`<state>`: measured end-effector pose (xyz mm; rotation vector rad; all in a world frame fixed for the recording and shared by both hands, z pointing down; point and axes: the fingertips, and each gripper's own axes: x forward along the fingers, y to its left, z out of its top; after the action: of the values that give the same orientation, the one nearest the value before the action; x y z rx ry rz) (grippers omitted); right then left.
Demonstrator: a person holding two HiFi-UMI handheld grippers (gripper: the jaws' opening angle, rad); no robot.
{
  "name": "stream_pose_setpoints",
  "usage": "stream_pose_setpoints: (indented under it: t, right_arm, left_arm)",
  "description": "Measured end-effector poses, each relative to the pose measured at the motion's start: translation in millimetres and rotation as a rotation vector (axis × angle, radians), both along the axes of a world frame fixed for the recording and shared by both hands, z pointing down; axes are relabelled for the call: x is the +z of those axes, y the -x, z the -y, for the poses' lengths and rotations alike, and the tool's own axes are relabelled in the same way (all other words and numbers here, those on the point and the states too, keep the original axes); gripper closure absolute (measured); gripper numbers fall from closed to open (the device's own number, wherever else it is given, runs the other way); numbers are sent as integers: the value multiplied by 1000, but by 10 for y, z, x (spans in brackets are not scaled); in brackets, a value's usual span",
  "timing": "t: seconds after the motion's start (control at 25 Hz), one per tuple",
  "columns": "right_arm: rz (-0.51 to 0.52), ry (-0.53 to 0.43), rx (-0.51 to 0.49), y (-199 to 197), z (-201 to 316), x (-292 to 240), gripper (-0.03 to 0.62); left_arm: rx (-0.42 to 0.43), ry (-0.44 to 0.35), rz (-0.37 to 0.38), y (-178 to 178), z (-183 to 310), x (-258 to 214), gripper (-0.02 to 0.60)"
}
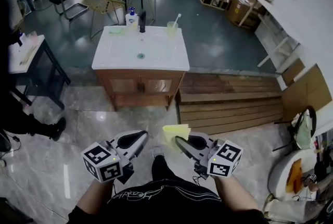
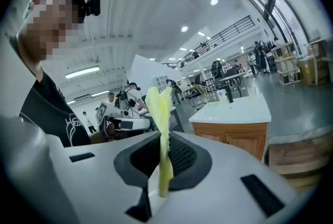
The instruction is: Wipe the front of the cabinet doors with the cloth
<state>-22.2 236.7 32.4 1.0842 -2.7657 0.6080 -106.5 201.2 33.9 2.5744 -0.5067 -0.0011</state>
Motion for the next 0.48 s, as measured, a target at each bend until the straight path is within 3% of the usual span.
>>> stream_pose_setpoints:
  t: [0.16,0.32,0.48]
  right_arm:
    - [77,-9,7,187,-443,-384,554]
    - [233,-12,8,236,-682,-765,554]
    - [188,-33,-16,202,-867,-867,554]
  left_arm:
    - [-24,-20,-16,202,-456,-297,575]
    - [-15,-89,-12,222,-742,-669,575]
    - [-23,-121,-17,122,-954,-867,575]
